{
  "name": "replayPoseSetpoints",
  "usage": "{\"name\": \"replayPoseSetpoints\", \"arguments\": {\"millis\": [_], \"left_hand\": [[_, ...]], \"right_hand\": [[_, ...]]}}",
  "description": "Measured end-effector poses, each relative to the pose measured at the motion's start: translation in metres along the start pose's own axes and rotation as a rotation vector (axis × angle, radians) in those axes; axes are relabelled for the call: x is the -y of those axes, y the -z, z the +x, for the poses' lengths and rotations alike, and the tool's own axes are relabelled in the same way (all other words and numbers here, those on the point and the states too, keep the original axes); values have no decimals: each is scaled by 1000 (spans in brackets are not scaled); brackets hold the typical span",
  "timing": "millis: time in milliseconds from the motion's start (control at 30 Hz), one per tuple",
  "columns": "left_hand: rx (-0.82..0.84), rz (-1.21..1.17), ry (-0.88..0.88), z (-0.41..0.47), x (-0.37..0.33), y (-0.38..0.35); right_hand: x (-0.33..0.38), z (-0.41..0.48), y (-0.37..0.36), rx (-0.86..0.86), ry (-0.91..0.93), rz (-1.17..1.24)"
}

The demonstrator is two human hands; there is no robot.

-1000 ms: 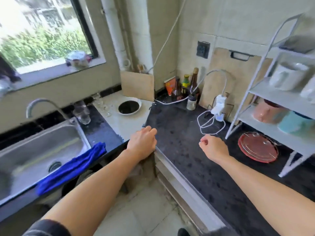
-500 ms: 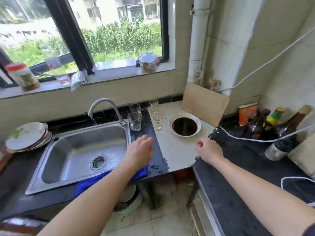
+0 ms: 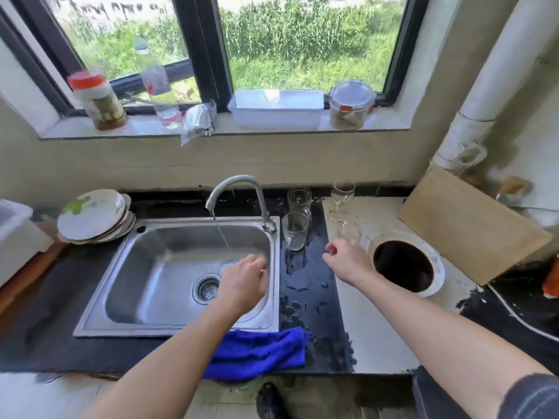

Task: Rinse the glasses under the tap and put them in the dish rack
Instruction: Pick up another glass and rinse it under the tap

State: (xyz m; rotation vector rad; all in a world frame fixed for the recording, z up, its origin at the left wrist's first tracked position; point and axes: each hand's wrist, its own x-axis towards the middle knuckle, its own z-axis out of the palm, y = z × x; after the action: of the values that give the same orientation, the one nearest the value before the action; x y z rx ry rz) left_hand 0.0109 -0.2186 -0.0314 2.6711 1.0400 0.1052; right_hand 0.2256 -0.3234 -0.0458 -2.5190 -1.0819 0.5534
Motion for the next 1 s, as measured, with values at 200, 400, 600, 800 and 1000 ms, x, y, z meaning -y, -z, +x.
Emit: {"name": "replayPoseSetpoints", "arguments": {"millis": [200,400,600,800,1000], "left_hand": [[104,-65,34,41,48,-23],[191,-101,68,56,70,-40],[173,-156,137,66,76,-44],[48,-315,214,68,71,-37],[-54,-412,321,58,97,-35]], "right_hand": [[39,90,-28,-1,-216,118],[36,141,-58,125,-355,227],[51,136,-53,104,-285,325],[92,116,-49,294,-223,594],[140,112,-76,483,-249,660]]}}
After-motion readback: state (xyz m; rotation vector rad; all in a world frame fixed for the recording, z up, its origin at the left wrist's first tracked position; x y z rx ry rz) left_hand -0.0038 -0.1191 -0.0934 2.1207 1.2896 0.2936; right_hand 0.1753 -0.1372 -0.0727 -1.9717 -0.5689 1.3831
